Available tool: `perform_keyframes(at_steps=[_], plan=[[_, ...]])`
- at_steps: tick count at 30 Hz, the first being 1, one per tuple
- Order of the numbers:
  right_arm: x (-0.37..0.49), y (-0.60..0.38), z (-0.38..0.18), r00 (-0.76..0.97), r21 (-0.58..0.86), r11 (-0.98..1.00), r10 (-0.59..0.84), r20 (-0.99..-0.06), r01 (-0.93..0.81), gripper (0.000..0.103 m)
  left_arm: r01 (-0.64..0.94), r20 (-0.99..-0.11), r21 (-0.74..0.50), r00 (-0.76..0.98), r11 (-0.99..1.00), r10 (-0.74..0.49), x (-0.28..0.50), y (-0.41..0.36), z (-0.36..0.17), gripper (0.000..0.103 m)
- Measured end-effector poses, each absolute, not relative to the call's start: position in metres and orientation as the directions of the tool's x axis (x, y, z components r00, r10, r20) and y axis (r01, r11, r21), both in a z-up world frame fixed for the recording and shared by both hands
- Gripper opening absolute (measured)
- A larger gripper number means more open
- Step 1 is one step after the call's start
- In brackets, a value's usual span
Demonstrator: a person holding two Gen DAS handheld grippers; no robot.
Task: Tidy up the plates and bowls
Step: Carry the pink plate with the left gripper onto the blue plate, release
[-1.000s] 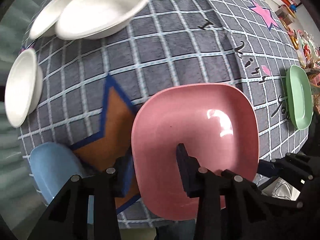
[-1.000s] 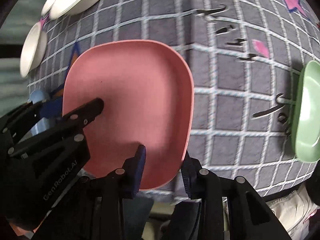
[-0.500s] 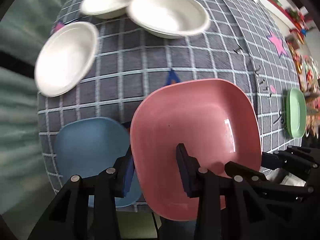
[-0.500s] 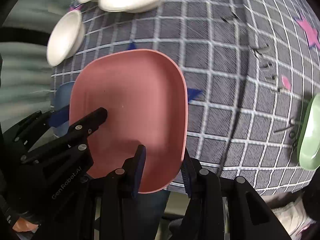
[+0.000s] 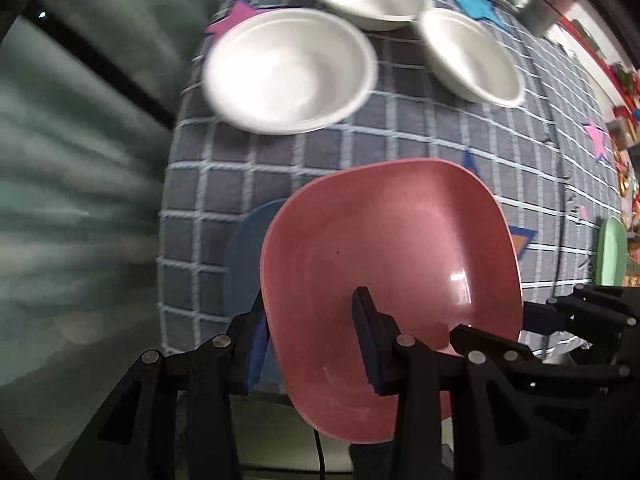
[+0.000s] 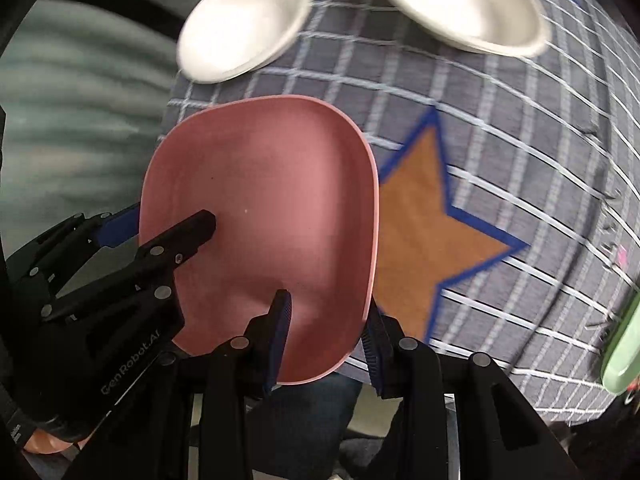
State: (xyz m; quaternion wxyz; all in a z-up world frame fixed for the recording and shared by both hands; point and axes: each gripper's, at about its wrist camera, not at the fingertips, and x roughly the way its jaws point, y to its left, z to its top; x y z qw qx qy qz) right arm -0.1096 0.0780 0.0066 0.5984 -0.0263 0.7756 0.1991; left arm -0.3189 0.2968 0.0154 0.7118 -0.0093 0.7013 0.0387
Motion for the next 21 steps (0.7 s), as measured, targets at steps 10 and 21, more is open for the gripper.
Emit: perform_keyframes(at_steps=[10, 21], plan=[[-0.124, 0.149, -0.039, -0.367, 0.319, 0.903, 0.204, -0.908, -0.287, 0.037, -0.037, -0.996, 0.091, 0.016, 0.995, 0.091, -0.322, 0.323, -0.002, 0.057], [-0.129, 0.082, -0.034, -0.328, 0.233, 0.952, 0.160, -0.931, -0.197, 0.091, -0.055, -0.996, 0.090, 0.007, 0.994, 0.090, -0.315, 0.323, -0.011, 0.079]])
